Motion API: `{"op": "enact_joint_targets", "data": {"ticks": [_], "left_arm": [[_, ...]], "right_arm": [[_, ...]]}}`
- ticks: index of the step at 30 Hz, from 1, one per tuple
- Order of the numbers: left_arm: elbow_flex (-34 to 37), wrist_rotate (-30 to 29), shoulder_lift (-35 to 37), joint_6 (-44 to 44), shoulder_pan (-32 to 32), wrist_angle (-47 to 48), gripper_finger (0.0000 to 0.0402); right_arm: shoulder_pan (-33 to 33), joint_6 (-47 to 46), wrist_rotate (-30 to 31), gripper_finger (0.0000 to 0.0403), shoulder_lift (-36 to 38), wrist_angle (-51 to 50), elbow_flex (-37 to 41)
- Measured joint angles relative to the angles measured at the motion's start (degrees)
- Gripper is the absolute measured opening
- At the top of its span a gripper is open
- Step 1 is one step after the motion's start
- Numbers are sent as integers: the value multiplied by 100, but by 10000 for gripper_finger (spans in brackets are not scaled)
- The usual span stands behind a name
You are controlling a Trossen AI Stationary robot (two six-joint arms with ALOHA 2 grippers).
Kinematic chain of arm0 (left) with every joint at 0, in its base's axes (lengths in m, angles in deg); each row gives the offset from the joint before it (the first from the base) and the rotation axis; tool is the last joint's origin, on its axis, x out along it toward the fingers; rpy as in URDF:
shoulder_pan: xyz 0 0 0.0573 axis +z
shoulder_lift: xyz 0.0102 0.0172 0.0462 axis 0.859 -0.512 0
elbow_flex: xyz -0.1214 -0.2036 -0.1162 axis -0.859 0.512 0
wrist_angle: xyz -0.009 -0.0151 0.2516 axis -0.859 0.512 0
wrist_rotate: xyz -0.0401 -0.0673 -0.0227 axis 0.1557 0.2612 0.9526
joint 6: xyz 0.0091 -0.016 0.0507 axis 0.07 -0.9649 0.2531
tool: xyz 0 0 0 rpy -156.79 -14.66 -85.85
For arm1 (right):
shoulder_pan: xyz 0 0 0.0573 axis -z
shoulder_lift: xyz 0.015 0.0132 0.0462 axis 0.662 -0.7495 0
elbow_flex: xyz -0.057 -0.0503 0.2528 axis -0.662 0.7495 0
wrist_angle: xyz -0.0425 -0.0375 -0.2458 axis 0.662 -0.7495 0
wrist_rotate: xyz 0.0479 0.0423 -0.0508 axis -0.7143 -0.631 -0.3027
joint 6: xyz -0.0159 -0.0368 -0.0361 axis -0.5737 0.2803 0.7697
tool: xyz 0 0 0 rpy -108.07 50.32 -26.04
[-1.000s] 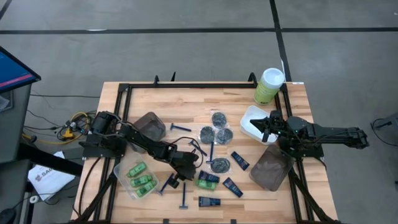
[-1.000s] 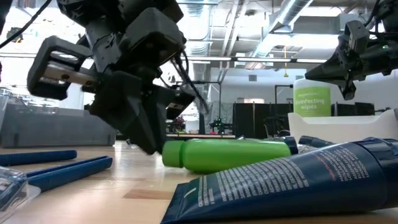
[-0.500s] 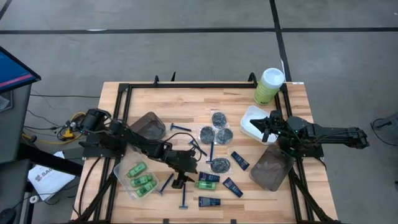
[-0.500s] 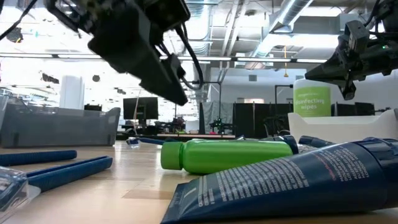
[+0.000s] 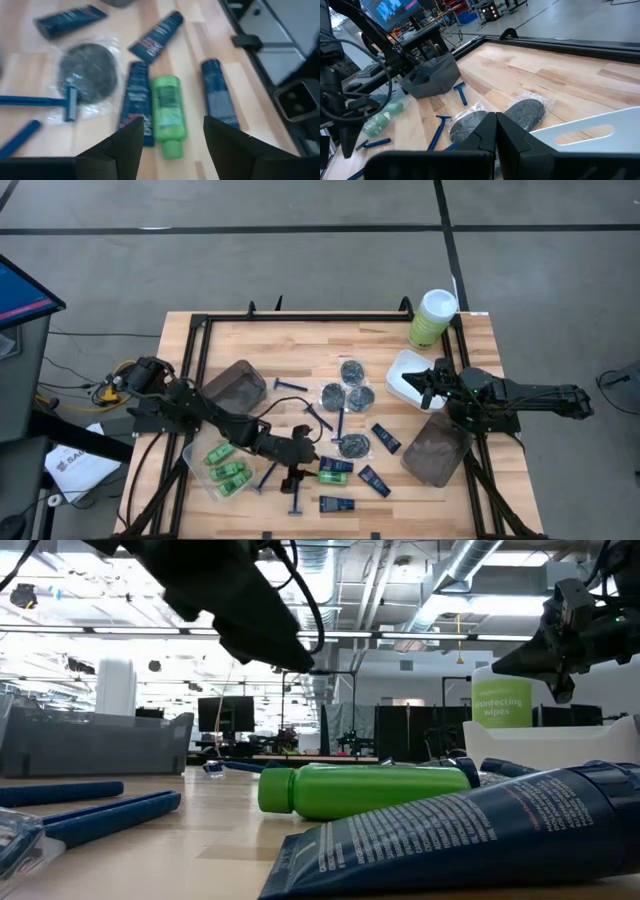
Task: Pick & Place Travel size toiletries
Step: Put the green shampoo into the transparent bin
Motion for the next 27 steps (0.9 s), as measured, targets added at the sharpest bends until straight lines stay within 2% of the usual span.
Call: {"op": "enact_joint_targets", "data": {"ticks": [5,13,17,27], "left_arm": [[-13,-495,0,-318,-74,-1,203],[-15,-1366,-6,-433,-648,-200,203],[-19,-1669,-50,-659,-732,-227,203],[-351,-1490,-919,-625,-718,-536,213]], "right_arm": [[0,-55,0,0,-1,0,0],[-4,-195,0,0,-2,-76,0],[-4,-195,0,0,-2,-111,0],[-4,-295,0,0,0,-211,0]]}}
